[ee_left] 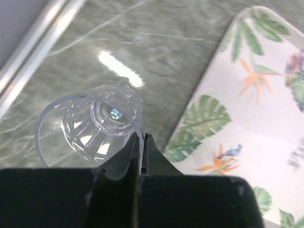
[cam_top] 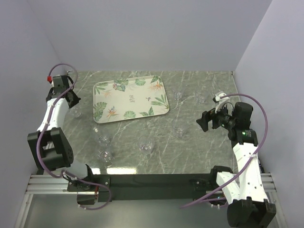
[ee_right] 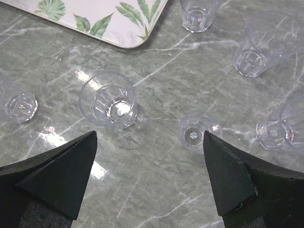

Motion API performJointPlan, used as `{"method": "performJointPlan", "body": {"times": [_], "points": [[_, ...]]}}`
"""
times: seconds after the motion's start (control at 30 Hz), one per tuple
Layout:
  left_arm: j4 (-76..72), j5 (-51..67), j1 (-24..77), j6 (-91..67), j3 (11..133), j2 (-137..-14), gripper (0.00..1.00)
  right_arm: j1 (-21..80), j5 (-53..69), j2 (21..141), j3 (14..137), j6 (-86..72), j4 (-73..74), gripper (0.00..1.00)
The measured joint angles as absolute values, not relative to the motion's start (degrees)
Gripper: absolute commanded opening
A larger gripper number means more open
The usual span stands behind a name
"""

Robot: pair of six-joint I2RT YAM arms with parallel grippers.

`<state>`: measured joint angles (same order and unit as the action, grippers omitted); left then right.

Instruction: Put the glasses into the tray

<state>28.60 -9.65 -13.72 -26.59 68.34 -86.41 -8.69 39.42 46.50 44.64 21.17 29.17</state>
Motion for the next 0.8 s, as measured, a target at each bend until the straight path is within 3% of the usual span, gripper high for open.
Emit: {"method": "performJointPlan", "body": {"times": [0.8], "points": [[35.6,-5.3,0.8,-20.3,110.2,-122.6,0.00,-9.0,39.4,46.2,44.6,22.0,29.2,0.98]]}}
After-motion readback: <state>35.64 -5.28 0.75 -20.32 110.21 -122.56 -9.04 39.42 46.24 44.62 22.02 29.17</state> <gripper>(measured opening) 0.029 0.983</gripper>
